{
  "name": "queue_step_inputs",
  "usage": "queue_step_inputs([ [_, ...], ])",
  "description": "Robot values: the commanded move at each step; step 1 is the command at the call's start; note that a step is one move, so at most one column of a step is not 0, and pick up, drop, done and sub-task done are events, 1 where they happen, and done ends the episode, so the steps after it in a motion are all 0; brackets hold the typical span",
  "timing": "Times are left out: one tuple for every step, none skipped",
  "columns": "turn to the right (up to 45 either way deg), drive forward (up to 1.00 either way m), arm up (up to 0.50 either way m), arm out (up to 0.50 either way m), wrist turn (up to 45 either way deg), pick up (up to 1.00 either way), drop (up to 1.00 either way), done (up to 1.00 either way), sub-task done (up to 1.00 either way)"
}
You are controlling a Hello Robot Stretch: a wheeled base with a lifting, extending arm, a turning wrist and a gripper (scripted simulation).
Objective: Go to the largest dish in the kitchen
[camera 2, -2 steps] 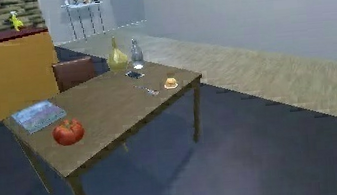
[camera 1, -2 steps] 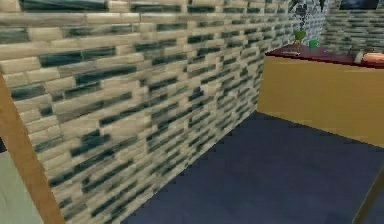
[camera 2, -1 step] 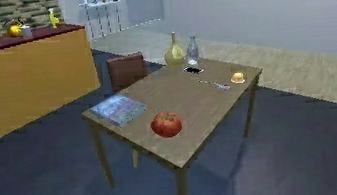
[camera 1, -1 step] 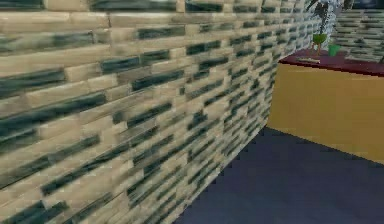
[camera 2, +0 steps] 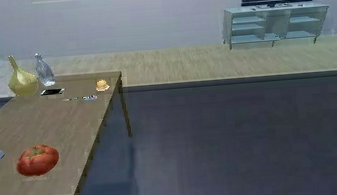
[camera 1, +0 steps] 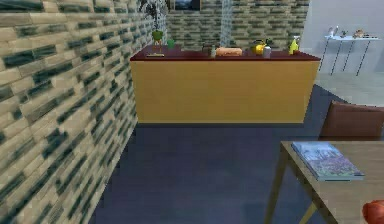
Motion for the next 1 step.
queue_step_inputs([
  [0.0,1.0,0.0,0.0,0.0,0.0,0.0,0.0,0.0],
])
